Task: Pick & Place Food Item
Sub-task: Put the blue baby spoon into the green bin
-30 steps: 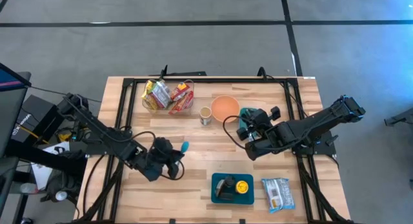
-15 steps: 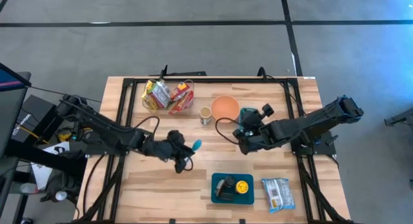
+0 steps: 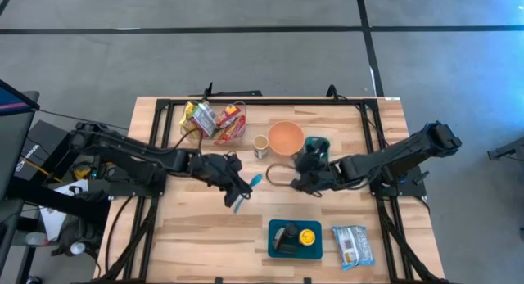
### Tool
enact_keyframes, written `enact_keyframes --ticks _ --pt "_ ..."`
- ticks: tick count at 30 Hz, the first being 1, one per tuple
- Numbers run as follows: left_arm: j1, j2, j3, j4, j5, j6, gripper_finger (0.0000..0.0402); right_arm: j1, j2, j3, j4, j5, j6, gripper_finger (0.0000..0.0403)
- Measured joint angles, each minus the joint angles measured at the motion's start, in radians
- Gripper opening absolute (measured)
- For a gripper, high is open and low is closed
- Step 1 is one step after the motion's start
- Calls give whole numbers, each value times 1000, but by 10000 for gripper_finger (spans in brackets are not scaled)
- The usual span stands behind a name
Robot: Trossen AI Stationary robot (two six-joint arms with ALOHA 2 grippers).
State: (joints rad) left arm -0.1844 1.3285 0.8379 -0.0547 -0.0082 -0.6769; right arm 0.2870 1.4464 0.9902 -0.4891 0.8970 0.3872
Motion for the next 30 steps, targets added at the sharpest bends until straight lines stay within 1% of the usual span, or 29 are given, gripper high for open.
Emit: enact_keyframes --ticks 4,7,9,13,16,22,26,30 --pt "34 0 0 5 105 -10 31 0 0 -42 241 -227 -281 55" --pt "52 0 0 4 193 -44 39 1 0 -49 326 -363 -387 55" --pt "58 0 0 4 250 -69 43 7 0 -49 366 -405 -424 55" --pt "59 0 0 3 304 -114 36 29 0 -49 412 -427 -463 55" --pt "59 0 0 3 312 -140 33 54 0 -49 459 -428 -500 55" --pt "59 0 0 2 323 -167 42 80 0 -49 543 -431 -583 58" --pt "59 0 0 2 330 -170 34 73 0 -49 572 -430 -619 77" --pt "58 0 0 2 351 -177 37 63 19 -50 608 -427 -670 113"
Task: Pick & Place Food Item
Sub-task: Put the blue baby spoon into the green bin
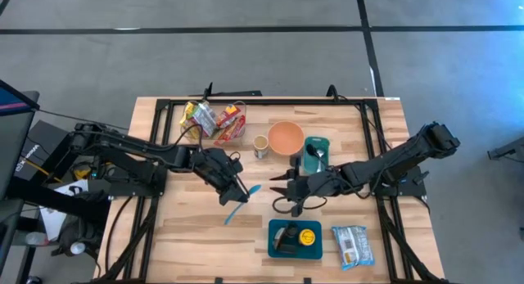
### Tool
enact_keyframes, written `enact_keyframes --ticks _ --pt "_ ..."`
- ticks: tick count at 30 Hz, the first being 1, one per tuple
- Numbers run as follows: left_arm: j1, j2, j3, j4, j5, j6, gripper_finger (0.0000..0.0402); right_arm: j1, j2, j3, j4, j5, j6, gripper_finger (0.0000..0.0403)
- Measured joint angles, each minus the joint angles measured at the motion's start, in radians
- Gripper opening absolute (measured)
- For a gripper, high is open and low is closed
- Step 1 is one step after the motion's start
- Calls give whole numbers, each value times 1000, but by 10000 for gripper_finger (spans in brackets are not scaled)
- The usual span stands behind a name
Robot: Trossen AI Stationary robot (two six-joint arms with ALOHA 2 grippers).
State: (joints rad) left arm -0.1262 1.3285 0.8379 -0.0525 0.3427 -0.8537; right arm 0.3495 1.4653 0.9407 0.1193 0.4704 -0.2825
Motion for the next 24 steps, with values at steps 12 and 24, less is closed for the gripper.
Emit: enact_keyframes --ticks 12,24 --pt "-4 0 0 -9 5 -1 39 2 108 47 119 1 -88 164" --pt "-4 0 0 -16 4 -4 40 -4 193 146 38 1 -114 153"
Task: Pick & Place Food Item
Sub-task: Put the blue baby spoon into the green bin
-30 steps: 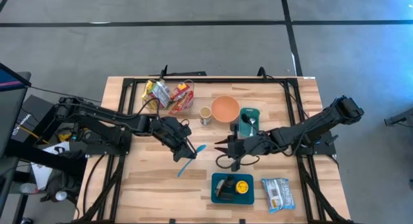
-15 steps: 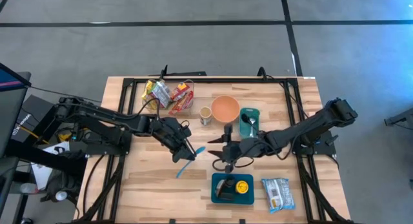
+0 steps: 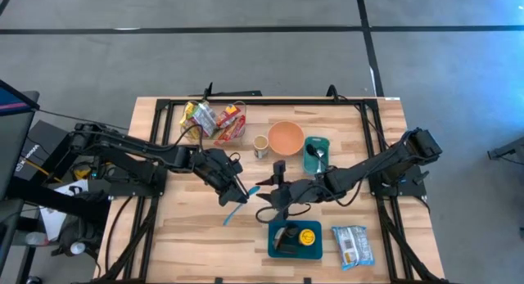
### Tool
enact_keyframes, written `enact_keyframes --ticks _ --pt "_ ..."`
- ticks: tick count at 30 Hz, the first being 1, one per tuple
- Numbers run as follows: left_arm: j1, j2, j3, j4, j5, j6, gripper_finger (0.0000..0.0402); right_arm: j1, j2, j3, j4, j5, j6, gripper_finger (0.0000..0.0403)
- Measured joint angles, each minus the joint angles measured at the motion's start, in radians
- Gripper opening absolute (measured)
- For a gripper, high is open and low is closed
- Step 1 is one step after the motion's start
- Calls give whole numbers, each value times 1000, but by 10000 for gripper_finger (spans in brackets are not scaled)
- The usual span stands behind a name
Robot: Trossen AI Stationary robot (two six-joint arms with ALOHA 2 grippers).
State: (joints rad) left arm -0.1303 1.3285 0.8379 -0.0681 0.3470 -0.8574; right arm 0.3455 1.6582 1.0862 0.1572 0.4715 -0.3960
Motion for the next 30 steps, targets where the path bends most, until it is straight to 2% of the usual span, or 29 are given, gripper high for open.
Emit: enact_keyframes --ticks 22,30 --pt "0 0 0 1 0 -12 40 -6 -1 5 3 0 30 91" --pt "0 0 0 2 -1 -12 36 -7 -1 5 6 0 31 51"
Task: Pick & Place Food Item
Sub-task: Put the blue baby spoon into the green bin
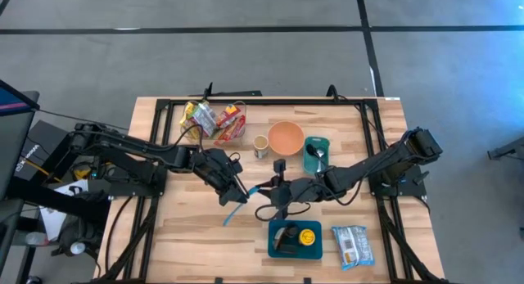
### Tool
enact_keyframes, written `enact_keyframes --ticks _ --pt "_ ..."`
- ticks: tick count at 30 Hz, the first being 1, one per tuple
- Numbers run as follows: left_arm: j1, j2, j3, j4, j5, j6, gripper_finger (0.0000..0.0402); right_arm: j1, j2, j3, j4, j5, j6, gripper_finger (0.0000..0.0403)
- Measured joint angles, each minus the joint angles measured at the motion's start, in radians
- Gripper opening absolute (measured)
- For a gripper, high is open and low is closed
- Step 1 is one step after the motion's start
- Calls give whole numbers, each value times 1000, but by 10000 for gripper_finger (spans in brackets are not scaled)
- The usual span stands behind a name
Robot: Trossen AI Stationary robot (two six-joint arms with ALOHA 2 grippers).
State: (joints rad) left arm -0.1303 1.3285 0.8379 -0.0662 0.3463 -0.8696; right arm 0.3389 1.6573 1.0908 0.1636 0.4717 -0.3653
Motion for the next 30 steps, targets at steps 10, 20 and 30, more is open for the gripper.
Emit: enact_keyframes --ticks 10,20,30 --pt "0 0 0 0 1 -3 59 0 0 -2 -10 0 14 6" --pt "1 0 0 -6 -3 -8 84 -1 -1 -2 -46 52 29 2" --pt "1 0 0 -54 -5 -2 146 1 -12 -1 -153 131 80 1"
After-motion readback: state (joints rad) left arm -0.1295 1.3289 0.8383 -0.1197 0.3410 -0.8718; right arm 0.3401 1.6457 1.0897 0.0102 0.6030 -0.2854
